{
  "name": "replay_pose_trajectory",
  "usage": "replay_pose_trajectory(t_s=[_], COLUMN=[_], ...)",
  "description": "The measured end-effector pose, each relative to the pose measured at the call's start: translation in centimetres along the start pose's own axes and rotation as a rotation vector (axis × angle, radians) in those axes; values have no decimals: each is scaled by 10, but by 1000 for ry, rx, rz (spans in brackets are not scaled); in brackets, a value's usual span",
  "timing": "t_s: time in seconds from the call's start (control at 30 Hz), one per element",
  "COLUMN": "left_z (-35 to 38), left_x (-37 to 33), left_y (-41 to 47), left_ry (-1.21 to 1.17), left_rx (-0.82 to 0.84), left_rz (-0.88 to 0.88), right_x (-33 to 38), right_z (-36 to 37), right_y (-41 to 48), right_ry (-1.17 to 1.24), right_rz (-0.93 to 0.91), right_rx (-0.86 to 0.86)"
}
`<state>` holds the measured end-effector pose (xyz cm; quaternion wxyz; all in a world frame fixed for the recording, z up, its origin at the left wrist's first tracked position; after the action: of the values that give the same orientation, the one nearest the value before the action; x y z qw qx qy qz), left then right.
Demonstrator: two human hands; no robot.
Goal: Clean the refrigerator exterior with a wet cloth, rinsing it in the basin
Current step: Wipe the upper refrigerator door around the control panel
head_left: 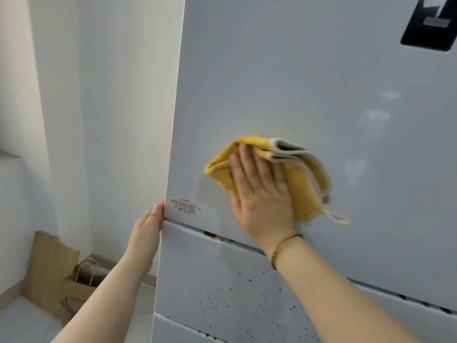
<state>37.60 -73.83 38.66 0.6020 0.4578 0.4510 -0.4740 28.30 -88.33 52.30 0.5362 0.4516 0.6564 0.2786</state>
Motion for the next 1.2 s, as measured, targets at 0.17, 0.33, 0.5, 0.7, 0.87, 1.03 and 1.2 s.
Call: replay_pose_trajectory(t_s=[0.17, 0.33, 0.5, 0.7, 0.87, 1.03, 1.2], left_z=[-2, -6, -13, -13, -30, -53, -62], left_x=[11, 27, 35, 48, 50, 37, 18], left_y=[9, 14, 13, 15, -11, -56, -98], left_ry=[-36, 9, -81, -185, -164, -79, 120], left_rx=[76, 84, 41, 119, 44, -96, -231], left_rz=[-40, -56, -110, -243, -202, -108, -3], right_x=[77, 97, 111, 120, 103, 112, 84], right_z=[41, 46, 53, 55, 30, 22, -5], right_y=[2, -16, -32, -71, -64, -63, -89], right_ry=[91, 236, 308, 419, 518, 472, 437], right_rz=[-147, -192, -223, -212, 26, 147, 183], right_rx=[149, 177, 261, 349, 253, 456, 507])
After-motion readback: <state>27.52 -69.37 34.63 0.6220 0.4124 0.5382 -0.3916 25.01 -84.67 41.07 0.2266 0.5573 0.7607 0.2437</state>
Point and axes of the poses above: each hand's wrist, its own y-axis towards the middle knuckle, its own z-axis out of the palm, x = y × z, the point moved 10 cm from there along y, towards the middle knuckle, and after that the axes turned 5 degrees about y, right-handed, at the moved point
